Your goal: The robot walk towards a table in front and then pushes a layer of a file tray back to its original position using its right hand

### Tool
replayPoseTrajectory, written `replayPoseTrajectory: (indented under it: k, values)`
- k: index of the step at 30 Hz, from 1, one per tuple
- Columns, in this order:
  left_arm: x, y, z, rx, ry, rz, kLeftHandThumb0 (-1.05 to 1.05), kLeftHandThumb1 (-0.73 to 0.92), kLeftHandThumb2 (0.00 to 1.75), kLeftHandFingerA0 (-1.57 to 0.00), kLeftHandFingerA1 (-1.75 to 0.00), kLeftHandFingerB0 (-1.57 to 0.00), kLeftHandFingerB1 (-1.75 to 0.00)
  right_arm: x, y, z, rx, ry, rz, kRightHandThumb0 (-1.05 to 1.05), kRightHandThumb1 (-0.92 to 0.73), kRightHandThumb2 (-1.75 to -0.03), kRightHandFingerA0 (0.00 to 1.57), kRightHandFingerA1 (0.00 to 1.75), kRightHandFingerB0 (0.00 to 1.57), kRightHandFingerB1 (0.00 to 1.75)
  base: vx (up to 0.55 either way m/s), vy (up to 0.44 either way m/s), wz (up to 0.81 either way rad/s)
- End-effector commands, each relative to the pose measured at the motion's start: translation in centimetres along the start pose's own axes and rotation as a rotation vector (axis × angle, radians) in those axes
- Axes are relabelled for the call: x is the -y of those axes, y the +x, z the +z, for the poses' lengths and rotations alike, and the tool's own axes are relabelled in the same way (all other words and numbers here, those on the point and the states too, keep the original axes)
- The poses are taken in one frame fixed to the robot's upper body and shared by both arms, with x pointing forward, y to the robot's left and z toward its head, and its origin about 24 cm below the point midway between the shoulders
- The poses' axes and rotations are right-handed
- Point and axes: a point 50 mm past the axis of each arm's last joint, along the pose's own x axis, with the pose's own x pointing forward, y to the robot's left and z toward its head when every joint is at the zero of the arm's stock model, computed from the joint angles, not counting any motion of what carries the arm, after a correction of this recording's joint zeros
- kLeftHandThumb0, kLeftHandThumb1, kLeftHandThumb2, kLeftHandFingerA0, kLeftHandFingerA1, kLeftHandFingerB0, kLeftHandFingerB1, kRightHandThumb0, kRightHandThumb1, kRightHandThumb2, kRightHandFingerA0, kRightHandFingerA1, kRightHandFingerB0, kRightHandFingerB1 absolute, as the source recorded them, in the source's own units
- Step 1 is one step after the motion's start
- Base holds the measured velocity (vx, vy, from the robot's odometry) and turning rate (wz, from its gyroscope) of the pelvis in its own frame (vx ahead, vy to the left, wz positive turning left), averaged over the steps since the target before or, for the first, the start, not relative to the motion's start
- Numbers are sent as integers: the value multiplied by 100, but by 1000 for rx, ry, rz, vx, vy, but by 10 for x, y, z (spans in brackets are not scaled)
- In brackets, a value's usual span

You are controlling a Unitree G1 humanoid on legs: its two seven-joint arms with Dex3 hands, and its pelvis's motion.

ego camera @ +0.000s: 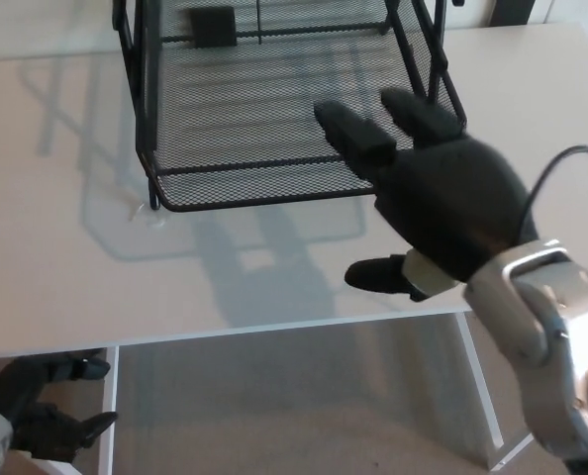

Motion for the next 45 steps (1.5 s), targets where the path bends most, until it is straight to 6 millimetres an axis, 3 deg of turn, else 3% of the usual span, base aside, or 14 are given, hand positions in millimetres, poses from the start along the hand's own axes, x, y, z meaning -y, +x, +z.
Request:
replayPoseTrajectory:
  k: [1,2,3,4,6,9,18,19,23,30,31,34,35,45]
  values:
    - [-3,-2,-6,-40,27,7,-50,24,89,-78,-88,-37,-69,38,-17,11,109,-47,-156,-89,-50,-87,0,0,0,1,0,0,0]
    - [-3,-2,-7,-38,26,6,-50,24,89,-78,-88,-37,-69,41,-19,12,115,-58,-172,-89,-50,-87,0,0,0,1,0,0,0]
    - [-3,-2,-7,-40,27,6,-50,24,89,-78,-88,-37,-69,44,-20,13,120,-57,-185,-86,-61,-59,0,0,0,0,0,0,0]
    - [-3,-2,-7,-47,28,7,-47,24,88,-77,-88,-37,-68,52,-22,14,129,-62,-220,-90,-51,-86,0,0,0,0,0,0,0]
    - [-2,-1,-6,-53,18,12,-47,32,76,-74,-89,-38,-69,63,-25,14,142,-75,-261,-87,-49,-81,0,0,0,0,0,0,0]
    - [-4,-2,-7,-54,18,15,-48,24,89,-77,-89,-36,-68,66,-36,16,155,-72,-286,-92,-54,-90,0,0,0,0,0,0,0]
    - [-5,0,-1,-28,70,-7,-62,29,90,-79,-86,-39,-70,62,-127,16,138,43,-315,-86,-52,-86,0,0,0,1,0,0,0]
    - [-2,0,-1,-26,80,-13,-55,37,72,-78,-85,-40,-70,60,-136,14,121,56,-312,-87,-53,-86,0,0,0,1,0,0,0]
    - [8,4,5,-4,49,-24,-54,36,69,-79,-86,-42,-69,54,-165,-1,33,110,-307,-87,-54,-86,0,0,0,1,0,0,0]
    - [47,-8,-18,34,47,-104,-64,27,83,-84,-87,-44,-69,4,-233,-30,-288,405,-116,-85,-52,-83,0,0,0,0,0,0,0]
    - [50,-11,-23,34,57,-116,-65,39,66,-85,-85,-45,-68,-6,-240,-33,-328,445,-86,-85,-52,-83,0,0,0,0,0,0,0]
    - [53,-16,-29,47,51,-136,-67,27,83,-83,-87,-46,-69,-26,-252,-39,-420,522,-3,-85,-52,-83,0,0,0,1,0,0,0]
    - [56,-19,-31,50,44,-149,-66,40,63,-82,-86,-46,-67,-33,-255,-42,-445,547,13,-82,-50,-81,0,0,0,1,0,0,0]
    - [78,-41,-50,67,56,-244,-70,39,55,-79,-78,-49,-66,-116,-280,-63,-649,767,257,-83,-51,-84,0,8,0,0,0,0,0]
